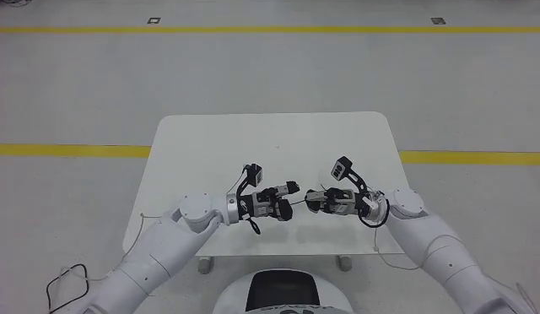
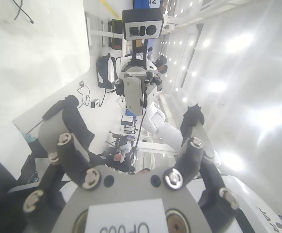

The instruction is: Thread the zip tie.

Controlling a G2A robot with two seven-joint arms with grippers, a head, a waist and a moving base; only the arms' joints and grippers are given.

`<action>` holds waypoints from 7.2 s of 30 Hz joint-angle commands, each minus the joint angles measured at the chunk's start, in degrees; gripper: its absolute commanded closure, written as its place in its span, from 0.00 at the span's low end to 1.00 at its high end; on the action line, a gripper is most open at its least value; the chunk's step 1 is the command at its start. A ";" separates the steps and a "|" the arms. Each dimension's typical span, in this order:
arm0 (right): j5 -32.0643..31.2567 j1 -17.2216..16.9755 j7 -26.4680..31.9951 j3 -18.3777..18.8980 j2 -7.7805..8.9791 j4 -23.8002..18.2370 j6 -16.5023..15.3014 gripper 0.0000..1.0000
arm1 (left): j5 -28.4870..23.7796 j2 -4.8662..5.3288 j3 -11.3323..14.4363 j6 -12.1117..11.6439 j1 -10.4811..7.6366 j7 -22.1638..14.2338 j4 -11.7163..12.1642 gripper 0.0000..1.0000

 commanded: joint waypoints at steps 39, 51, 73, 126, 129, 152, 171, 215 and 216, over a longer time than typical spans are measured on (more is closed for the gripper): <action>-1.63 -0.40 0.05 2.00 -1.63 1.34 0.85 1.00 | -0.83 -0.04 0.83 -1.13 -0.60 -0.99 1.63 0.00; -2.02 -0.48 0.42 2.43 -2.04 1.59 1.16 1.00 | -0.67 -0.19 1.56 -0.67 -1.02 -1.03 1.59 0.00; -2.92 -0.52 0.72 3.17 -2.71 2.24 1.71 1.00 | -0.60 -0.14 1.82 -0.87 -1.07 -0.97 1.68 0.50; -8.45 1.16 -0.12 2.08 -4.09 4.43 6.26 1.00 | -1.37 0.14 1.34 -1.52 -0.81 -0.21 1.65 0.90; -8.19 1.11 -0.11 2.17 -4.17 4.50 5.90 1.00 | -1.33 0.12 1.44 -1.54 -0.84 -0.25 1.70 0.90; -8.01 0.74 0.87 3.01 -4.40 4.55 5.15 1.00 | -1.40 -0.11 2.14 -1.48 -1.22 -0.24 2.49 0.94; -8.45 0.59 0.99 3.30 -4.58 4.43 5.49 1.00 | -1.37 -0.17 2.39 -1.28 -1.33 -0.32 2.61 1.00; -3.64 0.03 1.33 5.73 -4.64 5.60 6.48 0.00 | 14.32 0.63 -10.04 -12.01 6.87 5.76 -2.79 1.00; -3.64 0.03 1.33 5.73 -4.64 5.60 6.48 0.00 | 14.23 0.52 -10.55 -12.01 7.11 5.38 -2.66 1.00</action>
